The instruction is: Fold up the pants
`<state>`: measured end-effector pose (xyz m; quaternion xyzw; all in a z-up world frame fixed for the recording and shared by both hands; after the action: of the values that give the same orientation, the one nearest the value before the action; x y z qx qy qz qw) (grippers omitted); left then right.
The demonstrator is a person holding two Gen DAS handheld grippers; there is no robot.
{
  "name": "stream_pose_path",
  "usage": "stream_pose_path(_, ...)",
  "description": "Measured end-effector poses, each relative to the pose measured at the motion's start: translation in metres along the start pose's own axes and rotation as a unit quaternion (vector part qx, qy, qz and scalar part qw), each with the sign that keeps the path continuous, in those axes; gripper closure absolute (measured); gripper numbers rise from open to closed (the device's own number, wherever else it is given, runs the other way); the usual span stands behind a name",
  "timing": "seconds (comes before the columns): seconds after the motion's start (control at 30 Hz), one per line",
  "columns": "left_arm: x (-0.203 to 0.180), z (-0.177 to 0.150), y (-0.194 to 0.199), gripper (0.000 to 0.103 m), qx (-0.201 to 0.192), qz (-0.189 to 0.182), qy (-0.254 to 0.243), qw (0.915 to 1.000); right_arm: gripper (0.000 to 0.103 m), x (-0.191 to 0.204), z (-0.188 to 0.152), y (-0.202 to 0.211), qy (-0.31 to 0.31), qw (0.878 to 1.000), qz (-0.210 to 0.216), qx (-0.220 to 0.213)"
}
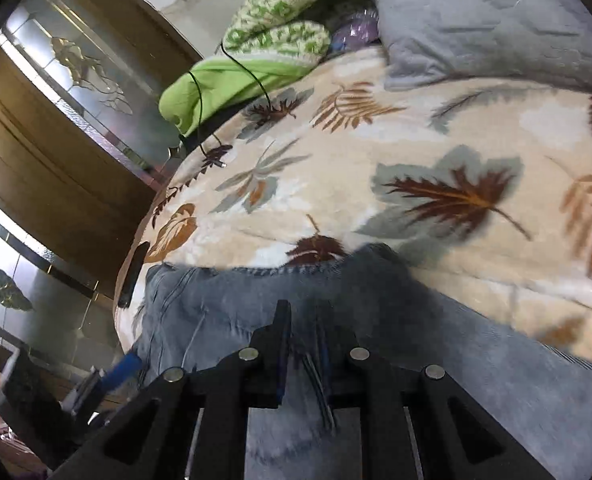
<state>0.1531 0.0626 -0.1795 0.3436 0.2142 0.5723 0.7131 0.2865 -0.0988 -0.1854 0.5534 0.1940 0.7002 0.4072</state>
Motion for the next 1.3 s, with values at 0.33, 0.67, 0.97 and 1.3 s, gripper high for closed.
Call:
stream_pose_path(0.33,-0.005,-0.024,-0.013,0.044,0.051,0.027,-0.074,0.9956,0.099,-0.05,0.03,-0.051,-0.04,0.995,-0.087,0.003)
stream_pose_path(0.67,-0.028,0.001,0.03,0.047,-0.038,-0.073,-0.041,0.9958,0.079,-0.032,0.049,-0.004,-0.005,0.996,-0.09,-0.016)
stream_pose_path(0.97,-0.094,-0.008,0.005,0.045,0.017,-0.148,-0.117,0.9818,0.07,-0.044,0.035,-0.028,0.007,0.993,-0.11,0.044)
stream_pose_path(1.3,-0.105,-0.027,-0.007,0.045,0.063,-0.157,-0.154,0.9735,0.097,-0.044,0.031,-0.046,0.058,0.983,-0.169,0.04)
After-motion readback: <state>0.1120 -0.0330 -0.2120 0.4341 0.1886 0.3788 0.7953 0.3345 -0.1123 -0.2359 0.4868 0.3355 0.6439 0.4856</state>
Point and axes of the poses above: each gripper's, at about its wrist camera, not at the fingertips, and y roughly against the way its jaws point, x to its left, z to its top, the point moved 8 cm from there along -y, roughly the way its jaws point, and after that the axes turned 13 degrees about -y, right-handed, at the moved point
